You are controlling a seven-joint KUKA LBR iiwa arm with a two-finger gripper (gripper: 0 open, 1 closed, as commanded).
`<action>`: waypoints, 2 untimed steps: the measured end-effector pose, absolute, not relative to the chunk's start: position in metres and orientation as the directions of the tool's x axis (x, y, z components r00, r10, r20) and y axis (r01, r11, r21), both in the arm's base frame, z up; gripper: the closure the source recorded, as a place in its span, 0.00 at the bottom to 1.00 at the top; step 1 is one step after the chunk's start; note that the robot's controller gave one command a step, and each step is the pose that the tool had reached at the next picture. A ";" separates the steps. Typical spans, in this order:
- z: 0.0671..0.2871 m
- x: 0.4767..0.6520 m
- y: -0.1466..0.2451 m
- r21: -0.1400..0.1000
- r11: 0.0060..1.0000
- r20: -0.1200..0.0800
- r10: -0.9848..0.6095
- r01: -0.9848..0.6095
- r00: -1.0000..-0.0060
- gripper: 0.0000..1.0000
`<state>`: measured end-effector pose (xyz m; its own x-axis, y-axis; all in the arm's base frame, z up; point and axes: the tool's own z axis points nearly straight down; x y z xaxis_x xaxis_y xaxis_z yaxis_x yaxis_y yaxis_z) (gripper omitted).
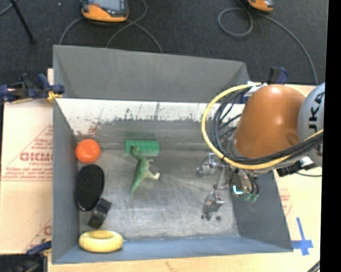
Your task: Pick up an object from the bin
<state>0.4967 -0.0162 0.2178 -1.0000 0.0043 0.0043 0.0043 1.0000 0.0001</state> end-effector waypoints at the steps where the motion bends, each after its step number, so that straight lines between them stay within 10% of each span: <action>1: 0.222 0.498 -0.016 0.000 1.000 -0.004 0.004 0.004 -1.000 0.00; 2: 0.172 0.514 0.013 -0.001 0.999 -0.011 -0.032 -0.032 -0.999 0.00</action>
Offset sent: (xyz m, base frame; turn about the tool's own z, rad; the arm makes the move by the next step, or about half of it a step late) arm 0.0370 0.0813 -0.1339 -0.0895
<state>0.5144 0.0135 0.1720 -0.9994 -0.0317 -0.0114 -0.0317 0.9995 -0.0012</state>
